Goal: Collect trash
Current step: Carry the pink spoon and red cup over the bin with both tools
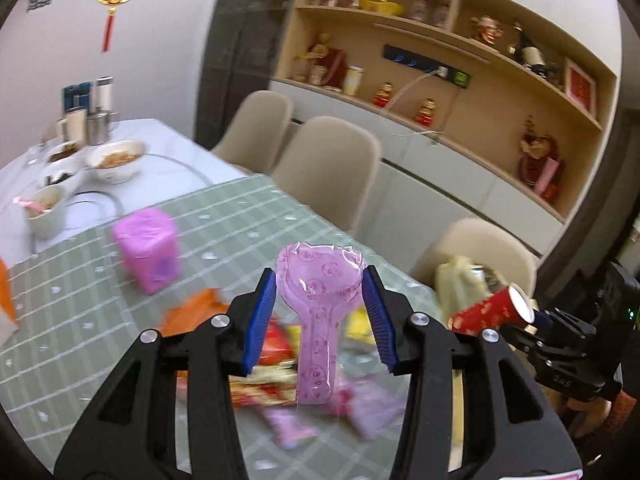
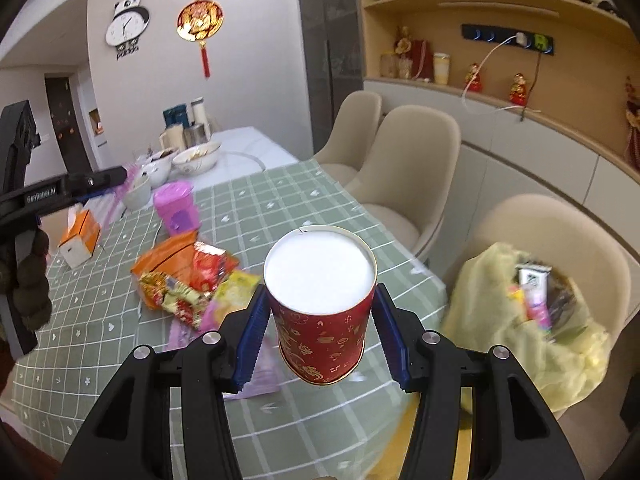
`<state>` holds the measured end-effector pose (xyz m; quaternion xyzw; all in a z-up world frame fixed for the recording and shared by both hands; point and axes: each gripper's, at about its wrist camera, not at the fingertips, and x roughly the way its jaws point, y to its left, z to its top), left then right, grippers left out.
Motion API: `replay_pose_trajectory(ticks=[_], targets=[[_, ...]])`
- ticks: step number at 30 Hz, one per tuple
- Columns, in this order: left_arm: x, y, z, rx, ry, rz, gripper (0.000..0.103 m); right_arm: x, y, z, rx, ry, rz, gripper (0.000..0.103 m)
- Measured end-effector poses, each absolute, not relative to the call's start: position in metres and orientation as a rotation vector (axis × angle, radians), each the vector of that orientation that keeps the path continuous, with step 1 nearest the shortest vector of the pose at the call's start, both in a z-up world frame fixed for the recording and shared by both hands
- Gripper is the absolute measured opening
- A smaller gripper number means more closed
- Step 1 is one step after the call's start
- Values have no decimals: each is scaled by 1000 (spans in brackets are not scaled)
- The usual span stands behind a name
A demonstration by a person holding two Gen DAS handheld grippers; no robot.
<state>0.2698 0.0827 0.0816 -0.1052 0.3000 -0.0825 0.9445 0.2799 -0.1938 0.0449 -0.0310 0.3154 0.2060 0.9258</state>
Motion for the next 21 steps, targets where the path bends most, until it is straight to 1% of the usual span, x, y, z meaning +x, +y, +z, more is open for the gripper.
replay_pose_trajectory(ticks=[10, 21], targets=[[312, -54, 77, -252, 648, -306, 43, 288, -304, 76, -74, 572, 333, 49], [363, -178, 51, -229, 705, -467, 43, 292, -402, 65, -40, 566, 209, 49]])
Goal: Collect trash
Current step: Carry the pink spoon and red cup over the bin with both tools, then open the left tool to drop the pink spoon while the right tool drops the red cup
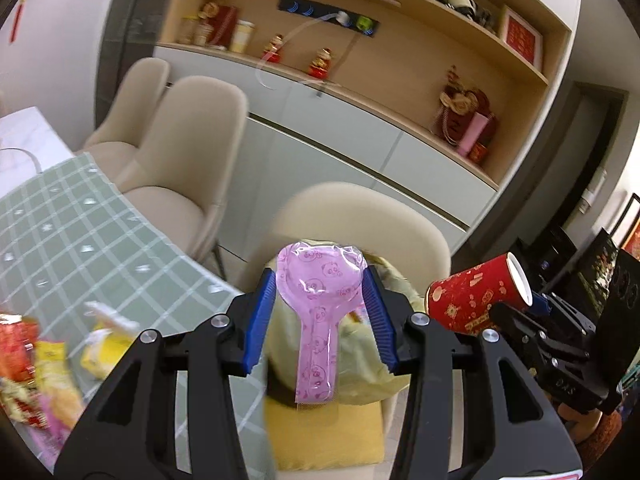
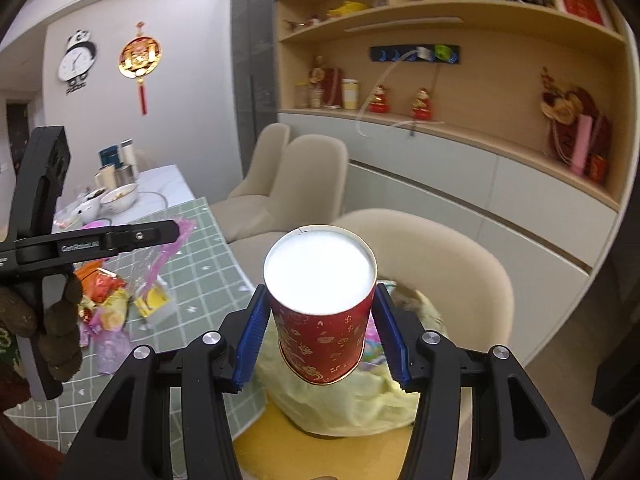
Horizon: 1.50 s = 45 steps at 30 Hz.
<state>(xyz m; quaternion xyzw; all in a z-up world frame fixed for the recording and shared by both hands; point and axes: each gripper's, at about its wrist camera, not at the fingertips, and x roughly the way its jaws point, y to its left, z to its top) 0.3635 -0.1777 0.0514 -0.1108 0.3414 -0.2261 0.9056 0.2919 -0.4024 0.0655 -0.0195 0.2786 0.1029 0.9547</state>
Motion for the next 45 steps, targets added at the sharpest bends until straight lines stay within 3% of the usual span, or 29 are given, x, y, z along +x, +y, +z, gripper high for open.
replay_pose_trajectory(ticks=[19, 22, 23, 27, 36, 45], targets=[[458, -291, 1, -193, 822, -570, 43, 326, -471, 27, 52, 608, 145, 49], [465, -299, -3, -154, 823, -558, 45, 331, -475, 23, 67, 611, 147, 49], [466, -300, -4, -151, 828, -560, 52, 332, -476, 22, 69, 610, 149, 49], [466, -288, -7, -183, 857, -547, 57, 344, -480, 18, 83, 607, 159, 49], [414, -234, -6, -192, 875, -442, 57, 416, -457, -7, 152, 697, 274, 49], [366, -182, -11, -201, 879, -300, 57, 460, -417, -82, 203, 981, 349, 49]])
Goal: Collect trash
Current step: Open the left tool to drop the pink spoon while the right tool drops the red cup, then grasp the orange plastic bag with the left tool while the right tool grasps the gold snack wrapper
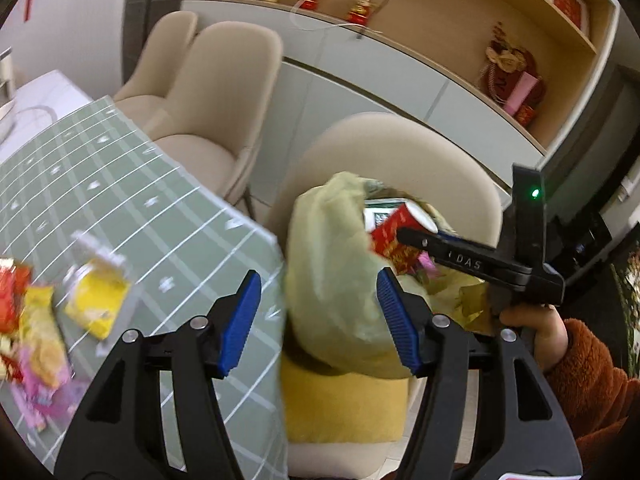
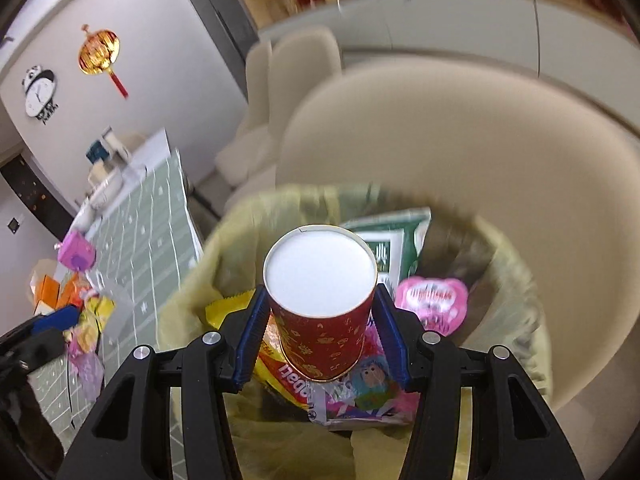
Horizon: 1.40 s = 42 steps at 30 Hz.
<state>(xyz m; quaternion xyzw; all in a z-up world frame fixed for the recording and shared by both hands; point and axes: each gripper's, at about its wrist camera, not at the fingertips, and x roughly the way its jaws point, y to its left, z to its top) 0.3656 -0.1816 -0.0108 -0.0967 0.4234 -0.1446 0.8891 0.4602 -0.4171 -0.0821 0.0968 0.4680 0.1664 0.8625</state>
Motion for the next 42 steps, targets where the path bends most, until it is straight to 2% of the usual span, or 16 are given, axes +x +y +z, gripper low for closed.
replay_pose_trajectory(ticks=[5, 20, 26, 32, 42], targets=[[356, -162, -20, -267, 898, -259, 57, 451, -413, -94, 168, 1005, 347, 50], [323, -114, -26, -311, 896, -154, 57, 396, -397, -38, 63, 826, 328, 52], [291, -61, -20, -309, 862, -78, 57, 367, -364, -12, 33, 749, 364, 52], [254, 28, -22, -371, 838, 35, 57, 337, -302, 4, 23, 752, 464, 52], [226, 135, -31, -389, 829, 141, 57, 296, -206, -11, -31, 826, 573, 52]])
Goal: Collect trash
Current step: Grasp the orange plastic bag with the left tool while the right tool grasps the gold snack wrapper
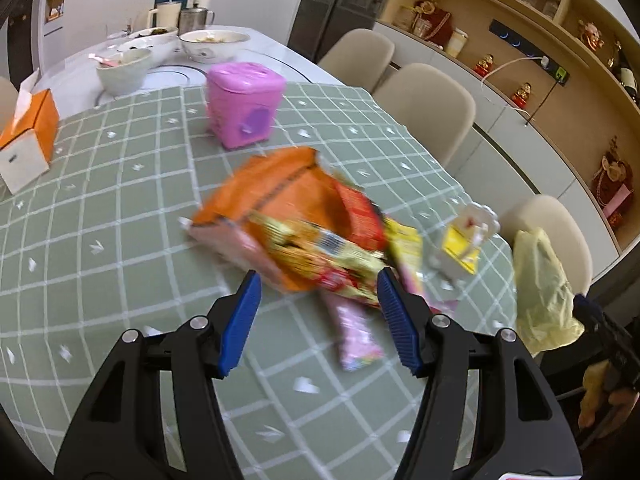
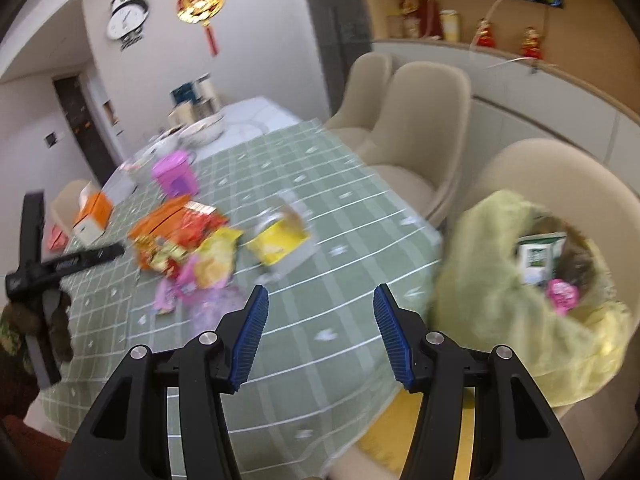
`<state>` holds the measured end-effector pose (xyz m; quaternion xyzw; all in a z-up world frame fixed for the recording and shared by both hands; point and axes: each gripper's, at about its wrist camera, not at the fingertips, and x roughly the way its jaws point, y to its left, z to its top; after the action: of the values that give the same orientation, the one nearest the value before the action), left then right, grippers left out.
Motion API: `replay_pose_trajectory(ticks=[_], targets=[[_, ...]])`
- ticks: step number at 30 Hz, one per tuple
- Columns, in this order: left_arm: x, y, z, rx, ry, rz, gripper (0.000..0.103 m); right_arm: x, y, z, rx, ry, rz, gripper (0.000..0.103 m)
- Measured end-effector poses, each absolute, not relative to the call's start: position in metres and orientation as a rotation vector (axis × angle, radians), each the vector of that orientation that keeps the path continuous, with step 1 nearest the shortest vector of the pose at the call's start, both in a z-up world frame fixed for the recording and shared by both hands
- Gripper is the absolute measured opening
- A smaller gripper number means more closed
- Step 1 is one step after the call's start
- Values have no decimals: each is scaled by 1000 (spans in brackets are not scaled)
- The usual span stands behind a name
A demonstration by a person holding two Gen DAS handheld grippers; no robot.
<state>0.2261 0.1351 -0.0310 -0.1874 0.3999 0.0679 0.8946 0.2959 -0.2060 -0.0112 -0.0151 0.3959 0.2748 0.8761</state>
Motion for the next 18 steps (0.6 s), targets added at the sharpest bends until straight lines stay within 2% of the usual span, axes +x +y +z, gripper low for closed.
replay_pose_trajectory(ticks=[9, 18], targets=[[200, 161, -34, -369, 843, 92, 57, 301, -126, -66, -54, 961, 668, 52], [204, 170, -30, -309, 839, 0, 57, 308, -108, -97, -63, 1004, 614, 52]])
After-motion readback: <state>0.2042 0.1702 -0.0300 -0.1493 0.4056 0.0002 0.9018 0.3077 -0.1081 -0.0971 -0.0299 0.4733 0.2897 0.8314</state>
